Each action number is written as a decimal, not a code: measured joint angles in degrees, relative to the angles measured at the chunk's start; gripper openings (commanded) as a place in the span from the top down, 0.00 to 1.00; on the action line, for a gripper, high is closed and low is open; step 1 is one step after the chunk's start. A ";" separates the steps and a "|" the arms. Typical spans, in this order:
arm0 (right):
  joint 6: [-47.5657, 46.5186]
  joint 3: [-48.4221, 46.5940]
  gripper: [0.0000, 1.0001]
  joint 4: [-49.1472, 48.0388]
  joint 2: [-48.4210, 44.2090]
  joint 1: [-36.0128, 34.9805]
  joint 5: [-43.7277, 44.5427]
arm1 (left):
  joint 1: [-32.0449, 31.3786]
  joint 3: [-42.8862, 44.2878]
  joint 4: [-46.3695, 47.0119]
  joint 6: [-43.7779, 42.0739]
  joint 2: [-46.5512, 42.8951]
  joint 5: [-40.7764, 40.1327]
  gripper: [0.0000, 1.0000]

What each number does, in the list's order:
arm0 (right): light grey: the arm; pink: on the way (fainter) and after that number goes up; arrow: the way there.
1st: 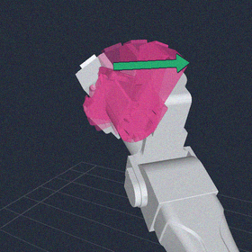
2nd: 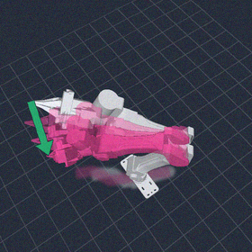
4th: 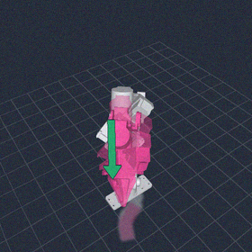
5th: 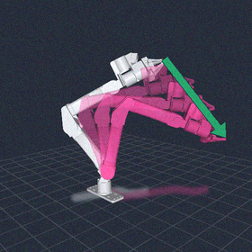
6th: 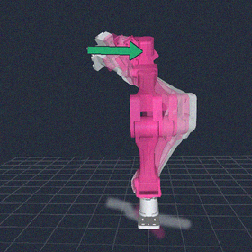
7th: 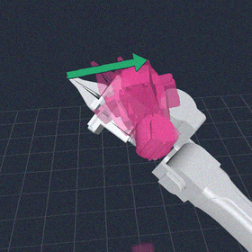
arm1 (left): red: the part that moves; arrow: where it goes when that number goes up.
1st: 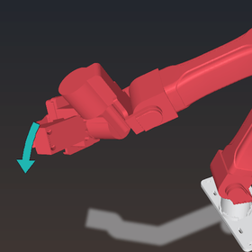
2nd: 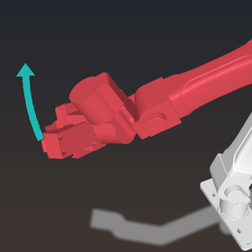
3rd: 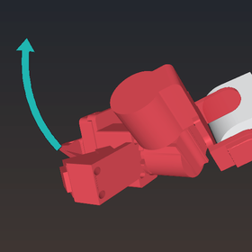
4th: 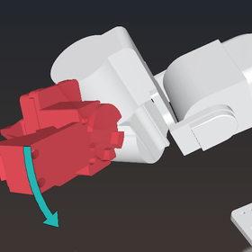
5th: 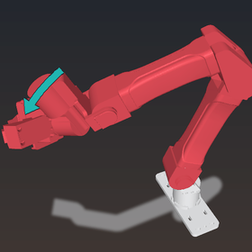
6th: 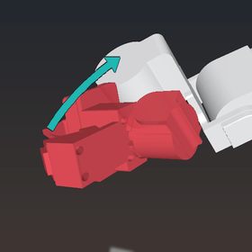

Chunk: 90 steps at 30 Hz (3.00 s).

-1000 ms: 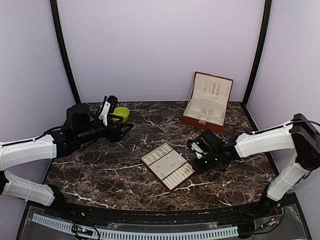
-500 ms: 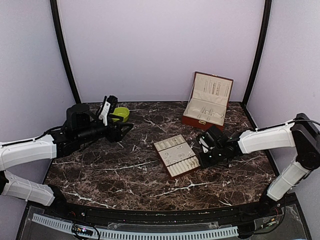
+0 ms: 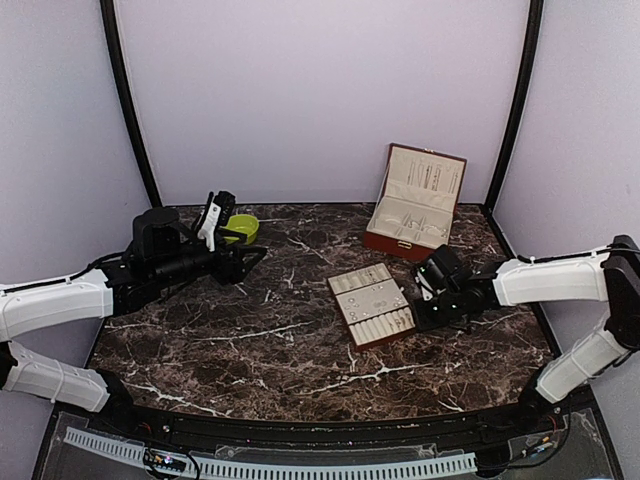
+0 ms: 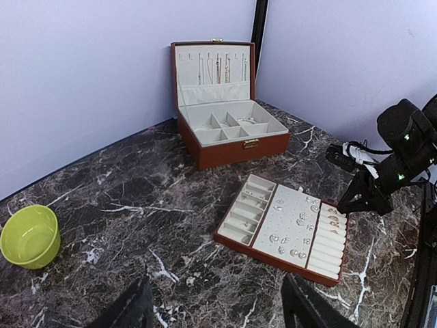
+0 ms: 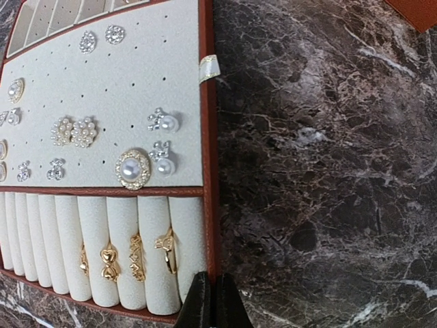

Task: Organize the mixed jewelry
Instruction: Place the compartment layer in the jewelry box.

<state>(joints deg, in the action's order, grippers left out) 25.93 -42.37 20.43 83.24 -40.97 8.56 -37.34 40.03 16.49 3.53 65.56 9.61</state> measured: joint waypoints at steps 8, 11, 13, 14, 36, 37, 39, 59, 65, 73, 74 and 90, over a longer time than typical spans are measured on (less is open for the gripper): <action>-1.60 -0.02 1.00 2.12 -4.09 2.62 -1.25 | 0.00 0.00 0.00 0.15 0.00 0.00 0.33; -2.54 -0.04 1.00 2.56 -5.07 4.00 -2.60 | 0.00 0.00 0.00 0.17 0.00 0.00 0.33; -3.26 -0.26 1.00 3.04 -5.77 4.72 -3.30 | 0.00 0.00 0.02 0.17 0.00 0.00 0.33; -3.72 -0.61 1.00 3.54 -6.08 5.11 -3.65 | 0.00 0.00 0.00 0.17 0.00 0.00 0.33; -13.88 -14.75 1.00 6.73 1.46 19.61 -9.05 | 0.00 0.00 0.00 0.20 -0.04 0.02 0.33; -14.32 -15.50 1.00 6.71 2.19 20.26 -9.33 | 0.00 0.00 0.00 0.22 -0.09 0.02 0.33; -15.32 -17.53 1.00 6.88 4.07 22.03 -10.32 | 0.00 0.00 0.02 0.24 -0.24 0.02 0.34; -32.48 -41.55 1.00 18.78 23.08 33.24 -16.90 | 0.00 0.00 0.00 0.39 -0.76 -0.07 0.33; -37.57 -47.39 1.00 22.10 26.08 36.04 -18.73 | 0.00 0.00 0.00 0.37 -0.76 -0.20 0.33; -42.58 -54.40 1.00 25.46 32.57 37.29 -21.00 | 0.00 0.00 0.00 0.37 -0.74 -0.22 0.33; -43.01 -55.06 1.00 25.66 33.33 37.35 -21.22 | 0.00 0.00 0.00 0.37 -0.72 -0.22 0.33; -45.42 -59.43 0.95 25.94 36.74 37.70 -19.82 | 0.00 0.00 0.02 0.37 0.96 -0.17 0.33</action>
<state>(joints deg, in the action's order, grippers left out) -19.49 -101.80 46.37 119.98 -3.27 -11.27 -37.34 40.03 16.51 3.90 66.52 9.43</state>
